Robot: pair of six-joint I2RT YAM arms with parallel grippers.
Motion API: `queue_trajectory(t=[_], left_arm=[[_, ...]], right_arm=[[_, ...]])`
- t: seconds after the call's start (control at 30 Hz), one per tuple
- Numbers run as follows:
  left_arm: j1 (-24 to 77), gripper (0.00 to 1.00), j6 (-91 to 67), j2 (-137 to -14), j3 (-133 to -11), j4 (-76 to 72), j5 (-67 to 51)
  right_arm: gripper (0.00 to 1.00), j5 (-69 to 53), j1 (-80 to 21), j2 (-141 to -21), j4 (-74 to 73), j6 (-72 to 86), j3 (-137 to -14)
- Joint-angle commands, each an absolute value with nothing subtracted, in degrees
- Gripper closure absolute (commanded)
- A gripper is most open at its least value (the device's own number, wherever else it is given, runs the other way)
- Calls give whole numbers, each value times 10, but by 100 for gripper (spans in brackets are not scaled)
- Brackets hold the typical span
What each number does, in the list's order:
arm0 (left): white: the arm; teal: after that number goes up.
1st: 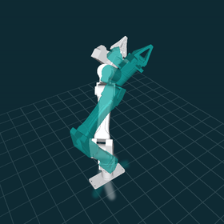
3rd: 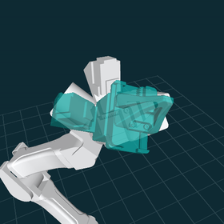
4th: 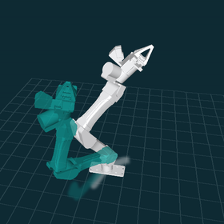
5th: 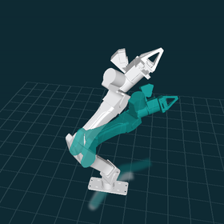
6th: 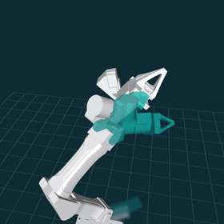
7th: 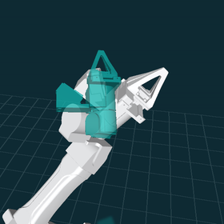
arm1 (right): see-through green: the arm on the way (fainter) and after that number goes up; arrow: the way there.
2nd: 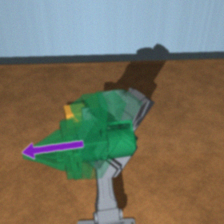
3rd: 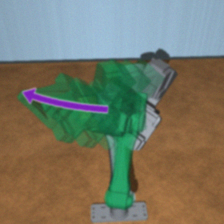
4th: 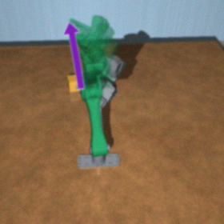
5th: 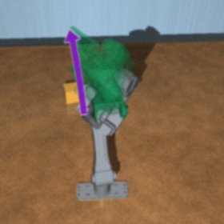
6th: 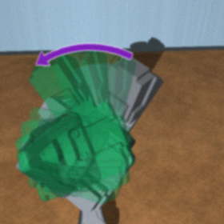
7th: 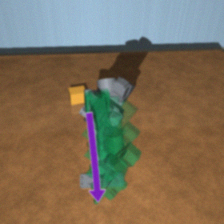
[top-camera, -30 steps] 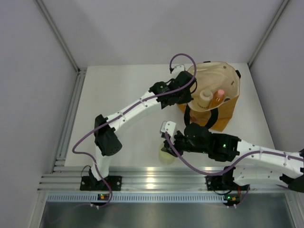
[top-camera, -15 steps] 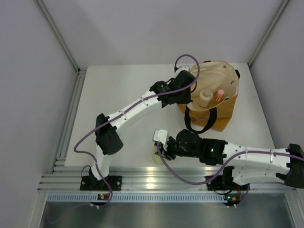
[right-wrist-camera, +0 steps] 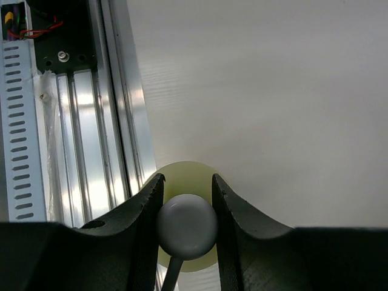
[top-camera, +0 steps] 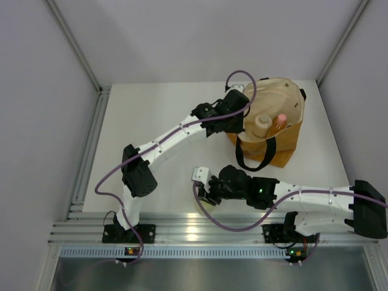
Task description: Take the personal care products out of the canvas bag
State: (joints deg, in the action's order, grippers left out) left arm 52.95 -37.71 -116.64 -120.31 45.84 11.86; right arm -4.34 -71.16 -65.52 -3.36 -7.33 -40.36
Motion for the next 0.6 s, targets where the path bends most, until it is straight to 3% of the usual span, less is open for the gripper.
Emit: queue_trajectory(t=[0.0, 0.47, 0.53, 0.57], left_arm=[[524, 100, -364, -1167, -1195, 448, 115], [524, 100, -362, -1162, -1196, 447, 107], [524, 100, -362, -1162, -1197, 448, 108], [523, 100, -363, -1163, -1199, 448, 108]], right_arm=[[100, -69, -695, -650, 103, -74, -427], [95, -61, -671, -675, 126, -83, -421], [84, -61, -664, -671, 123, -81, -423], [64, -61, -663, -670, 118, -79, -428]])
